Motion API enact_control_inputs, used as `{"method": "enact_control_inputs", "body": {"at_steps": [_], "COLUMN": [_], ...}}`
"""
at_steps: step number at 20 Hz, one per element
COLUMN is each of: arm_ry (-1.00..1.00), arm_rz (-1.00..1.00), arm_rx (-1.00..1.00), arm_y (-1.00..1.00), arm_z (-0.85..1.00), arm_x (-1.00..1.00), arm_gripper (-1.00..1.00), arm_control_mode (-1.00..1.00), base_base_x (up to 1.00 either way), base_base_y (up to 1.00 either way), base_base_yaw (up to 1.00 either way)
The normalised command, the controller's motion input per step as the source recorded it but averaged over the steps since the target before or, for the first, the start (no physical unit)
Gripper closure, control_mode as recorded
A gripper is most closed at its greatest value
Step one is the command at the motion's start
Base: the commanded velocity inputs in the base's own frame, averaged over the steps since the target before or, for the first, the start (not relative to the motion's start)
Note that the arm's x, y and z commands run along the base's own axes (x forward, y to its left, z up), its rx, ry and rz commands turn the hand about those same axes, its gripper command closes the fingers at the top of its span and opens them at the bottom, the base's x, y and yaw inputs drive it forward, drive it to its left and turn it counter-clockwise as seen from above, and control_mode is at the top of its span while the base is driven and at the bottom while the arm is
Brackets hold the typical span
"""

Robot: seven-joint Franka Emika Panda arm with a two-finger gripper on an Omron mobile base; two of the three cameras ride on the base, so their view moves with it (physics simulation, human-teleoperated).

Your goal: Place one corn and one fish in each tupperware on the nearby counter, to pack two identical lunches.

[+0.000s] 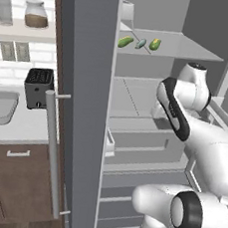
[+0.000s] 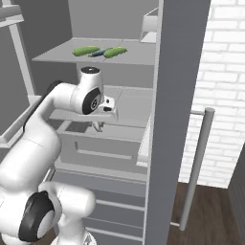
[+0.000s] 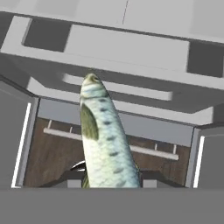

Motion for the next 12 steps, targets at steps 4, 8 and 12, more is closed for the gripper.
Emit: {"method": "enact_control_inputs", "body": {"at_steps": [4,8,12], "arm_ry": [0.01,-0.01,-0.08], "arm_rz": [-0.19,-0.10,0.00], "arm_rx": [0.00,0.00,0.00], "arm_y": [0.16,0.14,0.13], "arm_z": [0.25,0.08,0.00], "arm_x": [-1.00,-1.00,-1.00], "arm_gripper": [1.00,1.00,1.00], "arm_control_mode": [-1.00,-1.00,-1.00], "base_base_x": [0.00,0.00,0.00], "base_base_y": [0.00,0.00,0.00], "base_base_yaw": [0.00,0.00,0.00]}}
